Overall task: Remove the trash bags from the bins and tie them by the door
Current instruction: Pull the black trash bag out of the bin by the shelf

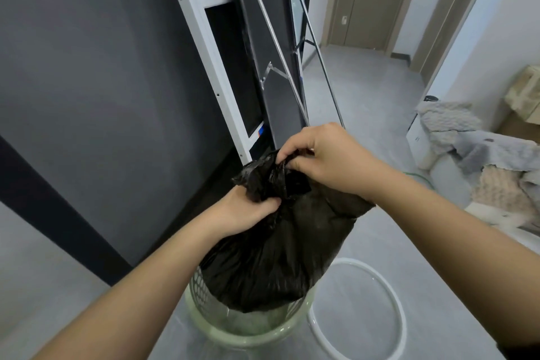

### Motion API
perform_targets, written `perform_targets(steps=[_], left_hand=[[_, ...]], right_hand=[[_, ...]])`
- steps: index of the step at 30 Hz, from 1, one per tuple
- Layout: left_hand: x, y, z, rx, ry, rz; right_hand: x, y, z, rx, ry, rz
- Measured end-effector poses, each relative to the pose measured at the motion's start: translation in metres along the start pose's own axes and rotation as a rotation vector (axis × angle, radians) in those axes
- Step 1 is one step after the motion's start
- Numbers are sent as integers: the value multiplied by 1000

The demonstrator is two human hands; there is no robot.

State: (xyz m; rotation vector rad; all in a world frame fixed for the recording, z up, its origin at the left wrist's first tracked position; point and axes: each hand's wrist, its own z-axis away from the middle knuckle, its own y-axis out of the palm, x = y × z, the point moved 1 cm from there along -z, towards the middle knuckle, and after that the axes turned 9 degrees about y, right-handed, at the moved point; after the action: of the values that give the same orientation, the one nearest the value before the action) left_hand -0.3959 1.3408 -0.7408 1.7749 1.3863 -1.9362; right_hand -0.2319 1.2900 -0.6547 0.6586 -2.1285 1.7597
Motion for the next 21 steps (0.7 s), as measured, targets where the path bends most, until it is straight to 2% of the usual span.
perform_targets(steps=[4, 6, 9, 11, 13, 15, 17, 21], left_hand=[[-2, 1, 0, 51, 10, 100], [-2, 3, 0, 22, 38, 134], [2, 5, -1, -81, 0, 115], [5, 3, 0, -102, -46, 116], [13, -1, 2, -115, -87, 119], [17, -3, 3, -134, -113, 134], [19, -1, 4, -159, -137, 141], [13, 4, 3, -167, -169, 127]], right_hand=[[3, -4, -12, 87, 56, -8], [0, -2, -16, 110, 78, -37], [-15, -3, -10, 114, 147, -234], [-33, -5, 3, 166, 270, -327], [-50, -4, 16, 255, 378, -237], [-61, 1, 24, 315, 411, -74], [-62, 4, 23, 277, 421, -47], [-52, 2, 21, 188, 504, -402]])
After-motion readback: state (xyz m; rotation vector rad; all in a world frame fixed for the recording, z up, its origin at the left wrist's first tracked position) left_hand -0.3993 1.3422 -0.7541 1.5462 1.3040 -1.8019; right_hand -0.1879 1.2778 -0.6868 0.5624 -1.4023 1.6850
